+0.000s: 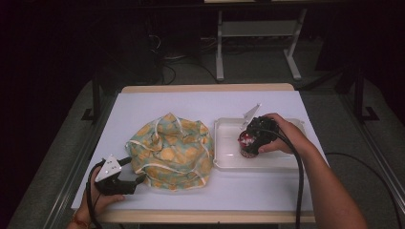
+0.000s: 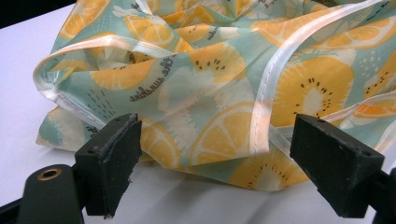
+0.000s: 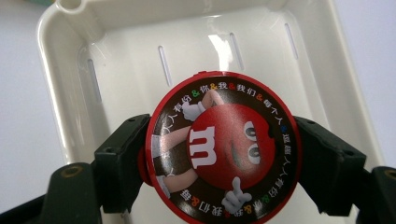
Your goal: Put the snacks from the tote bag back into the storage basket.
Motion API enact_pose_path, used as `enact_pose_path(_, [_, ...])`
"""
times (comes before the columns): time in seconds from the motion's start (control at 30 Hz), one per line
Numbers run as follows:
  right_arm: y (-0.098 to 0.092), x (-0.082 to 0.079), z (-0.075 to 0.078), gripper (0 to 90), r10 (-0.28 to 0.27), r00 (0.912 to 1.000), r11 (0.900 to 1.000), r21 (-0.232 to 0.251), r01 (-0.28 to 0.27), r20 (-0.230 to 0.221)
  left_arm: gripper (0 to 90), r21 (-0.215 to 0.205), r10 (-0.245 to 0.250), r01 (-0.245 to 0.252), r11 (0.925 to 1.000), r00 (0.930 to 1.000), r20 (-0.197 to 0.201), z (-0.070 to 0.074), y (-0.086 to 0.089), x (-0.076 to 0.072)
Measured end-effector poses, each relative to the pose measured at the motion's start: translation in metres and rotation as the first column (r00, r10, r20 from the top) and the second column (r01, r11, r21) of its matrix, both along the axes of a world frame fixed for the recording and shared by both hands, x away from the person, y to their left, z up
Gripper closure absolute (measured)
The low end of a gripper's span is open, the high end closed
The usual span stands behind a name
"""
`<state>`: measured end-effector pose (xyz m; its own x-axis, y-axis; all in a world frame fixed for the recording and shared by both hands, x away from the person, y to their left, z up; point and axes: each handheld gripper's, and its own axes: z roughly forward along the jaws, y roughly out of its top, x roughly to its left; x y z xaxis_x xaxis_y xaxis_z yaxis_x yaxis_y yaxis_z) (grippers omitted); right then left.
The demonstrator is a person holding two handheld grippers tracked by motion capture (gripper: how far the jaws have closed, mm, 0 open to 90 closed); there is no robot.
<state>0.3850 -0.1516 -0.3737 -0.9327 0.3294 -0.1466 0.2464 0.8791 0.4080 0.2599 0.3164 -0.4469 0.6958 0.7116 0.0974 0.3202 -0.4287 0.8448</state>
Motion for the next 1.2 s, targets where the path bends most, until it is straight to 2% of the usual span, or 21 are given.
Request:
enact_pose_path(0.9, [0.0010, 0.0010, -0.0072, 23.3, 0.005, 1.0000, 1.000, -0.008, -0.005, -0.001, 16.1, 0.001, -0.003, 0.003, 1.0000, 1.0000, -0.002, -0.0001, -0.0007, 0.0000])
enact_pose_path(1.2, [-0.0003, 0.0010, -0.0080, 23.1, -0.010, 0.9999, 1.000, -0.003, 0.010, -0.006, 16.1, 0.001, -0.003, 0.003, 1.0000, 1.0000, -0.002, -0.0003, -0.0006, 0.0002])
